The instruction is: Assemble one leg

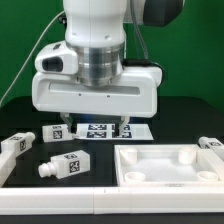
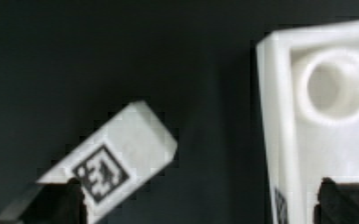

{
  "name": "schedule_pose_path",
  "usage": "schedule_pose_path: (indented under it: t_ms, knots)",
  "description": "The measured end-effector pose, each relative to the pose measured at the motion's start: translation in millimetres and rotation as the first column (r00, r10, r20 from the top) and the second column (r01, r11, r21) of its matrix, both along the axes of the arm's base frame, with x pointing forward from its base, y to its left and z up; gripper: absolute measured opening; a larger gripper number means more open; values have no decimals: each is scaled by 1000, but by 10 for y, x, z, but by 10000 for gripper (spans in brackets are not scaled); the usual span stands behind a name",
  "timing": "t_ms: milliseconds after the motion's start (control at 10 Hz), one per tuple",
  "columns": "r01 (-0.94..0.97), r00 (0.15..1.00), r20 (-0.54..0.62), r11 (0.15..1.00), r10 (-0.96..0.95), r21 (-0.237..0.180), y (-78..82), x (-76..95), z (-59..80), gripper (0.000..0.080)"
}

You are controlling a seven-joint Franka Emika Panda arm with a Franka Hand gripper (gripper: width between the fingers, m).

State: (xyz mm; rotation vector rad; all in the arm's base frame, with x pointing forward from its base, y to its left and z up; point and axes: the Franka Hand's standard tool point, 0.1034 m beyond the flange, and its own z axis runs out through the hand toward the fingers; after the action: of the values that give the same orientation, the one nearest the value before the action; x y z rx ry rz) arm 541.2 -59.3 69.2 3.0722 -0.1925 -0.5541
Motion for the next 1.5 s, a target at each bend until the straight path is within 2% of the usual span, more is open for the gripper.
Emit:
schedule_pose_path:
  t_ms: [100,200,300,400,500,600,700,800,1000,1300,1400,1500]
  knots:
    - [1,999,-50,1000,-1,5,-5,10,-10,649]
    - [12,993,-121,1000,-9,22,-62,-81,11,649]
    - [71,972,-226,997,-63,25,-303,-230,82,649]
    - [103,958,-270,994,-95,18,-503,-286,117,649]
    - [128,918,-383,991,-104,37,-721,-483,196,649]
    - [184,867,-475,983,-154,17,-1037,-511,281,649]
    - [196,855,-492,981,-167,8,-1125,-456,270,649]
    - [199,833,-529,980,-165,7,-1118,-486,235,649]
    - [196,839,-518,981,-166,5,-1144,-466,191,649]
    - [249,803,-561,968,-199,13,-1543,-730,-195,649]
    - [265,784,-584,964,-210,9,-1608,-849,-331,649]
    - [268,775,-596,963,-211,7,-1614,-903,-400,649]
